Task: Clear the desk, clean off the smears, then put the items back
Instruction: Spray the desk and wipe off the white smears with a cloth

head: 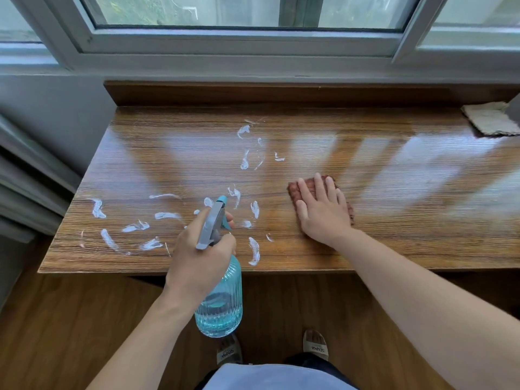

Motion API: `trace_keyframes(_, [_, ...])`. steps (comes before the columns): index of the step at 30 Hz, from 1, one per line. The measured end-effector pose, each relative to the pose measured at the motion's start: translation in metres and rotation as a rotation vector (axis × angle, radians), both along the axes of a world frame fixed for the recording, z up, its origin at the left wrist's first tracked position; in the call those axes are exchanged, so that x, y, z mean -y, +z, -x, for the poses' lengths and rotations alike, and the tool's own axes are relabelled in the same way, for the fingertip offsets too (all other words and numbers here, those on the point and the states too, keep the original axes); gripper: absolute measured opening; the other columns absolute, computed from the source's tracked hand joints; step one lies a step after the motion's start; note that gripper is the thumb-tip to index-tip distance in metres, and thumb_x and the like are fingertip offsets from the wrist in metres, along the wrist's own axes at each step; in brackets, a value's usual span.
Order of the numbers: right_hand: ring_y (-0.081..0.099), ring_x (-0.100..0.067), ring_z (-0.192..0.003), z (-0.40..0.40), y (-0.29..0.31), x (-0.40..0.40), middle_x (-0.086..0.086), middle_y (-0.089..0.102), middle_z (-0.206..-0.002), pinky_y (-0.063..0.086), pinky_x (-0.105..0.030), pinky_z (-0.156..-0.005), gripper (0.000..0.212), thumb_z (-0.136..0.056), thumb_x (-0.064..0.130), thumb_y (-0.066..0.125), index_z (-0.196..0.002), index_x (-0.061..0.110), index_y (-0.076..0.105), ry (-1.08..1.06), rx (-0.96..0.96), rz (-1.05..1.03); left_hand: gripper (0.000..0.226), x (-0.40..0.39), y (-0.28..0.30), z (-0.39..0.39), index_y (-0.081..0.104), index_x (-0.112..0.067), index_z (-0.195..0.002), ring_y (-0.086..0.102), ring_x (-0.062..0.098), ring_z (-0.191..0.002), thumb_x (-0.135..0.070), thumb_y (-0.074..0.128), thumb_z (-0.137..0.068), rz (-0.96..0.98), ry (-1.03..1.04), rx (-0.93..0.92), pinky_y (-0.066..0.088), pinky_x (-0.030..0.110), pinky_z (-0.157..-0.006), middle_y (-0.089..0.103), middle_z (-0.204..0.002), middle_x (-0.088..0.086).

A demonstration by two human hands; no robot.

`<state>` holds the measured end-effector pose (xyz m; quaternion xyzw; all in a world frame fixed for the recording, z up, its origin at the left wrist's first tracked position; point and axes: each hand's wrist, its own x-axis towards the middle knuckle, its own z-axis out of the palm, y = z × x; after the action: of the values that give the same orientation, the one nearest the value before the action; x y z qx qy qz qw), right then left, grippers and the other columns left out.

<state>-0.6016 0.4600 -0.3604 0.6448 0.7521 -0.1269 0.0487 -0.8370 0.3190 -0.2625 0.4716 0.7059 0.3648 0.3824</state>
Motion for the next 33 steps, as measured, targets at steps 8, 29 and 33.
trace_keyframes(8, [-0.02, -0.02, -0.156, 0.004, 0.007, 0.069, 0.005, -0.014, -0.169, -0.008, -0.042, -0.126, 0.056, -0.107, 0.054, 0.014, -0.159, 0.049, -0.006, 0.554, -0.029, -0.038, 0.025, -0.005, 0.004, -0.01, 0.067, -0.035, -0.106, 0.07, 0.027, -0.084, -0.017, 0.063, -0.088, -0.001, 0.017, 0.0, 0.061, 0.056, -0.076, 0.068, -0.091, 0.005])
trace_keyframes(29, [-0.022, -0.014, -0.155, -0.019, 0.011, 0.074, 0.009, -0.015, -0.169, -0.005, -0.04, -0.128, 0.054, -0.106, 0.057, 0.009, -0.157, 0.053, -0.007, 0.452, 0.057, -0.027, 0.029, -0.014, 0.01, 0.024, 0.066, -0.029, -0.106, 0.062, 0.031, -0.077, -0.003, 0.06, -0.094, -0.069, -0.116, 0.021, 0.048, 0.026, -0.054, 0.063, -0.084, 0.022])
trace_keyframes(33, [-0.019, -0.019, -0.156, 0.018, 0.006, 0.048, 0.003, -0.014, -0.171, -0.006, -0.041, -0.127, 0.057, -0.106, 0.055, 0.009, -0.159, 0.048, -0.01, 0.101, 0.039, -0.022, 0.03, -0.012, 0.015, 0.038, 0.065, -0.031, -0.102, 0.065, 0.036, -0.081, -0.002, 0.061, -0.094, -0.088, -0.167, 0.037, 0.057, 0.047, -0.061, 0.066, -0.09, 0.019])
